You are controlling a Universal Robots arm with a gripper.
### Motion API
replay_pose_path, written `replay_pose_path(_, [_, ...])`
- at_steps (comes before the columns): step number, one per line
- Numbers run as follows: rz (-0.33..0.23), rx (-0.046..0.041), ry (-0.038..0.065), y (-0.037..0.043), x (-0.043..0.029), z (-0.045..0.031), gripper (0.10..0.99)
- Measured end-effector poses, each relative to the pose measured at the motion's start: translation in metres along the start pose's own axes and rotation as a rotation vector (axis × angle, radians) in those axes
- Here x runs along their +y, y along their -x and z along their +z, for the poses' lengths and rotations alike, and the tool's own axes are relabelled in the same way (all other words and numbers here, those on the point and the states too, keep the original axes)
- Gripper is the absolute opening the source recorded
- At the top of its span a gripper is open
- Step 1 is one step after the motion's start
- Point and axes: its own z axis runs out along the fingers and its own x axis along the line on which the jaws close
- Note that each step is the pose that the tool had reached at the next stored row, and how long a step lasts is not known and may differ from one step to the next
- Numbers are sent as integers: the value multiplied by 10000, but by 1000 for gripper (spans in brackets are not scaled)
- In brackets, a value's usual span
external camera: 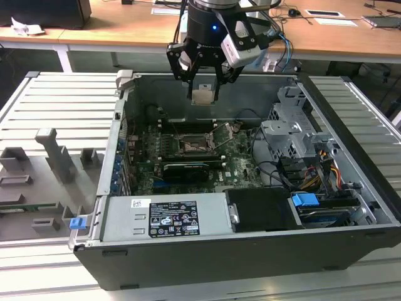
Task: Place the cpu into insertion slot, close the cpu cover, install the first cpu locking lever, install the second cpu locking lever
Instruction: 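Place the cpu into insertion slot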
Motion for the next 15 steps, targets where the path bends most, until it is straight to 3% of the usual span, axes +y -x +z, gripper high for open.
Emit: replay_pose_path(15, [489, -44, 11, 0, -2, 24, 529])
